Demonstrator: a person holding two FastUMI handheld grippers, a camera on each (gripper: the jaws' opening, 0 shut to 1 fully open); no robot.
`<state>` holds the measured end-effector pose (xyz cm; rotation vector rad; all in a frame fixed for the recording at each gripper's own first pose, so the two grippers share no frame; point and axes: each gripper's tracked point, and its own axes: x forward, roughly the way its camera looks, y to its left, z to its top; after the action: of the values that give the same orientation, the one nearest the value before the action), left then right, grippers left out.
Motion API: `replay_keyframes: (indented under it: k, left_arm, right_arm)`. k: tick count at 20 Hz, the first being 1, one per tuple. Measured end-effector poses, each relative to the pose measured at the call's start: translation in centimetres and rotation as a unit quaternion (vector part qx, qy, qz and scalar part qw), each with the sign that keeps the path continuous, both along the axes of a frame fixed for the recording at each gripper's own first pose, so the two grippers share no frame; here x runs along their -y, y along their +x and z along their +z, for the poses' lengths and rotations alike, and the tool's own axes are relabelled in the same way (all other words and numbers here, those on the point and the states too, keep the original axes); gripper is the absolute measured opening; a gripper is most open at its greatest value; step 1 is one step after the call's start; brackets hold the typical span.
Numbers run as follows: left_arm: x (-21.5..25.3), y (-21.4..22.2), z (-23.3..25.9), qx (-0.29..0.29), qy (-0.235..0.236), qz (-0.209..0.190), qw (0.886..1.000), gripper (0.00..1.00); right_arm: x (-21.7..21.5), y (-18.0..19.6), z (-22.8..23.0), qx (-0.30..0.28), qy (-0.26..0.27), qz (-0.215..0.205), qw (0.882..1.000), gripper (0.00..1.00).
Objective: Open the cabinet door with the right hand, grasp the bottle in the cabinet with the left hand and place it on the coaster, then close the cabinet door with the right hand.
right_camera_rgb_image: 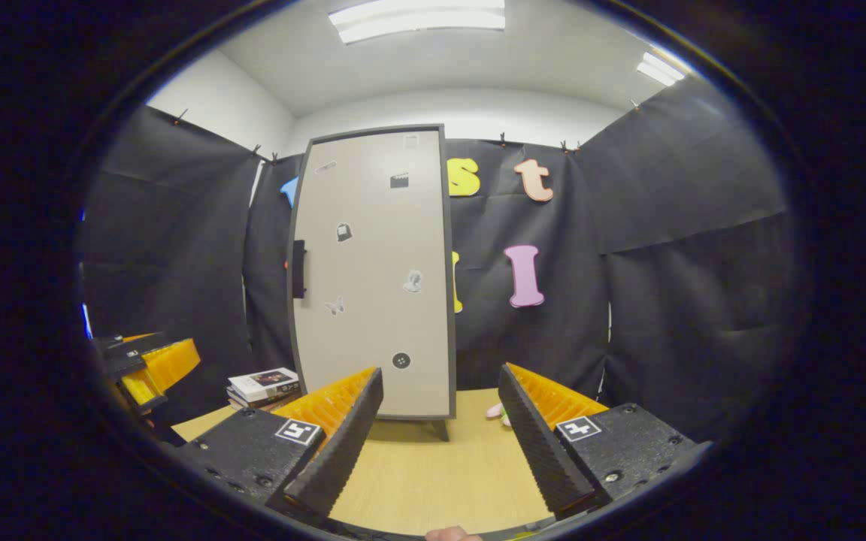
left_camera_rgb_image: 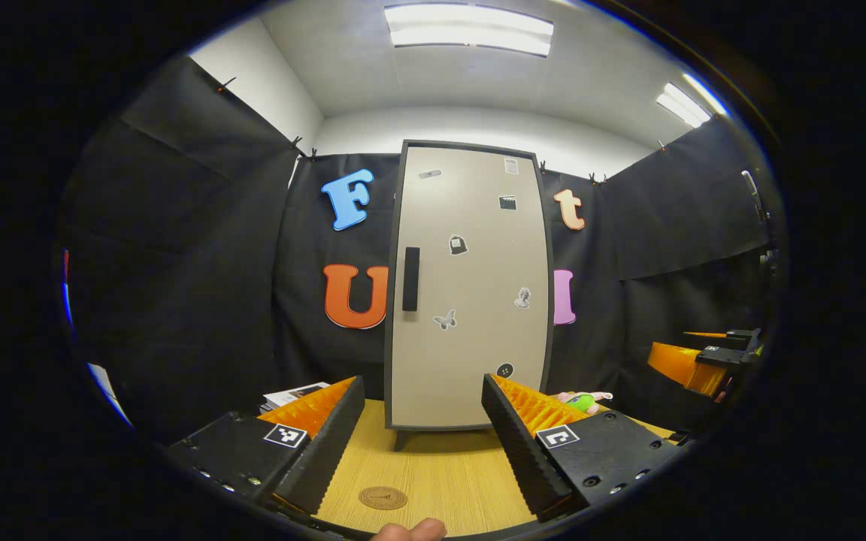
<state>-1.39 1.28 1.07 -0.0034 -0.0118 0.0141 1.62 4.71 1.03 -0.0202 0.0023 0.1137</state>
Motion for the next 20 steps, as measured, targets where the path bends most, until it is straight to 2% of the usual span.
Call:
replay_keyframes:
  k: [5, 8, 9, 10, 12, 15, 16, 17, 18, 20]
  left_arm:
    - [-0.1, -0.5, 0.2, -0.004, 0.004, -0.006, 1.0, 0.95]
    - [-0.5, -1.2, 0.5, 0.0, 0.006, -0.006, 1.0, 0.95]
    - [-0.7, -1.3, 0.5, -0.001, 0.006, -0.004, 1.0, 0.95]
    - [-0.8, -1.5, 0.5, -0.001, 0.007, -0.005, 1.0, 0.95]
    - [-1.3, -1.8, 0.5, -0.001, 0.009, 0.0, 1.0, 0.95]
    - [-1.8, -2.2, 0.3, -0.006, 0.005, 0.001, 1.0, 0.95]
    - [-2.1, -2.3, 0.4, -0.007, 0.006, 0.004, 1.0, 0.95]
    - [-2.5, -2.4, 0.4, -0.008, 0.006, 0.006, 1.0, 0.95]
    - [-2.8, -2.3, 0.2, -0.01, 0.007, 0.008, 1.0, 0.95]
    - [-3.7, -2.0, 0.0, -0.012, 0.01, 0.014, 1.0, 0.95]
  right_arm:
    - [-4.1, 4.1, 1.8, 0.01, -0.009, 0.059, 0.998, 0.99]
    - [-8.7, 7.6, 3.3, 0.005, 0.003, 0.112, 0.994, 0.99]
    - [-10.3, 8.9, 3.9, 0.003, 0.007, 0.127, 0.992, 0.95]
    - [-11.9, 10.4, 4.5, 0.002, 0.007, 0.141, 0.99, 0.99]
    - [-15.2, 13.4, 5.5, 0.0, 0.004, 0.162, 0.987, 0.99]
    - [-19.5, 17.4, 6.8, 0.006, -0.004, 0.178, 0.984, 0.99]
    - [-20.8, 18.7, 7.1, 0.008, -0.008, 0.18, 0.984, 0.94]
    - [-22.1, 20.1, 7.2, 0.009, -0.014, 0.179, 0.984, 0.94]
    - [-23.4, 21.3, 7.1, 0.006, -0.019, 0.18, 0.983, 0.99]
    - [-26.1, 23.6, 6.4, -0.008, -0.026, 0.186, 0.982, 0.99]
